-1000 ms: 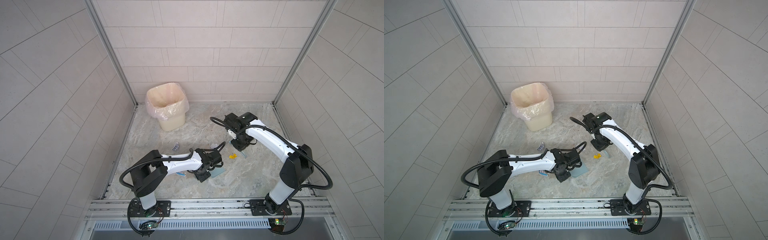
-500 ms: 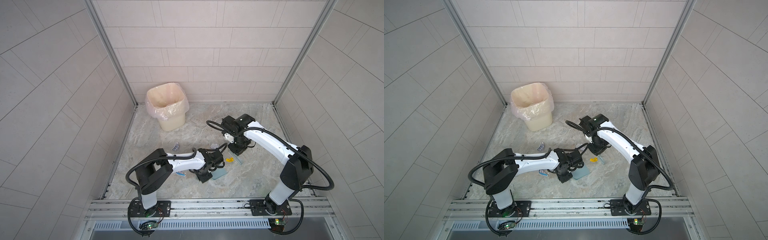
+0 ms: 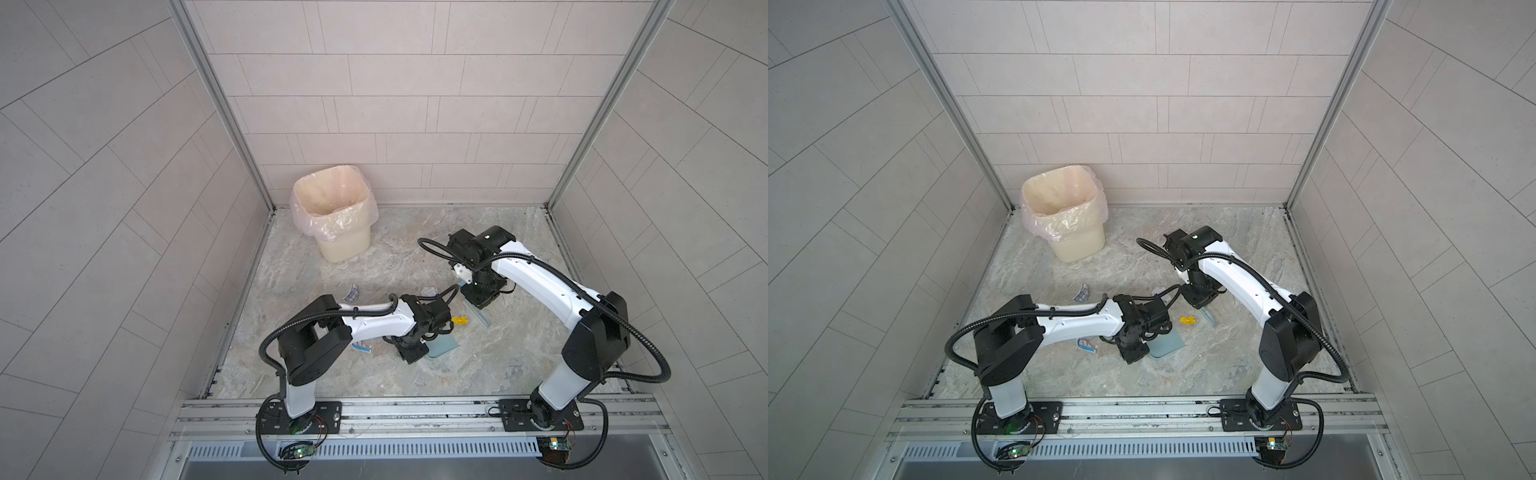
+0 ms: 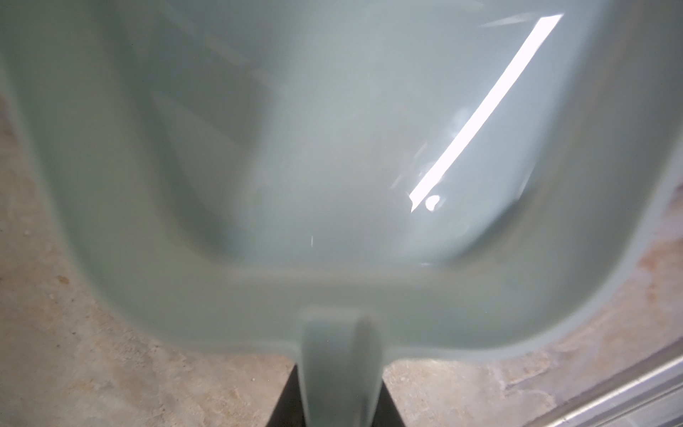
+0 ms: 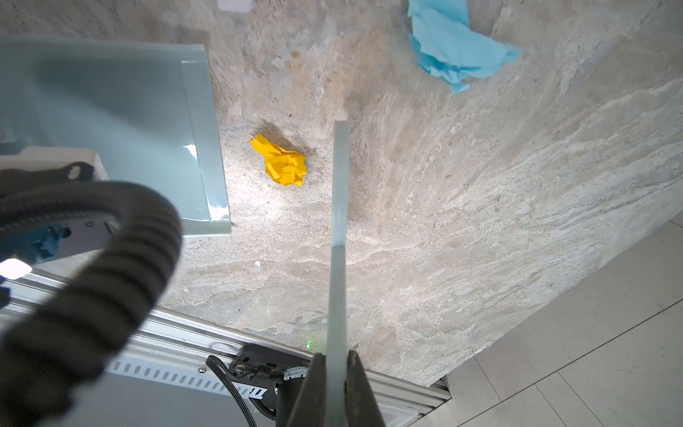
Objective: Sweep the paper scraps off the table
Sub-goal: 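Sweep the remaining yellow scrap into the dustpan with the right gripper's brush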
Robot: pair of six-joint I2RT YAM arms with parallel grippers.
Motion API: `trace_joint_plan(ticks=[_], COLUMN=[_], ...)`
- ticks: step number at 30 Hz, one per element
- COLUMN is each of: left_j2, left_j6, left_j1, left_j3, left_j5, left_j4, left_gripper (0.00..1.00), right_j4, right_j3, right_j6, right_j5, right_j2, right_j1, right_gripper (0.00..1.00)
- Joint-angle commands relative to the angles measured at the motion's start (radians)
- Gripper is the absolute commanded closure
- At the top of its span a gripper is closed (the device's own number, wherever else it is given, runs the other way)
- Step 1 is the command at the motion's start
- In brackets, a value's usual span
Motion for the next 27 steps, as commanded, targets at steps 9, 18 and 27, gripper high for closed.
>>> trace_joint_plan(ticks=[9, 18, 27], left_j2=[0.034, 0.045, 0.043], left_j6=[0.003, 0.004, 0.000], left_j1=[0.000, 0.002, 0.002], left_j3=[0.027, 0.030, 0.028], left_j5=[0.006, 0.003, -0.003], left_j4=[-0.028, -0.021, -0.014], left_gripper=[1.00, 1.00, 1.00], right_j4=[-0.045, -0.081, -0.115], right_j3=[-0.016, -0.007, -0.006], right_j6=[-0.005, -0.003, 0.017], right_j5=[-0.136, -0.318, -0.256], right_j2=[-0.015, -0.078, -0.115], right_j1=[0.070, 0.106, 0.051], right_gripper=[1.00, 1.00, 1.00])
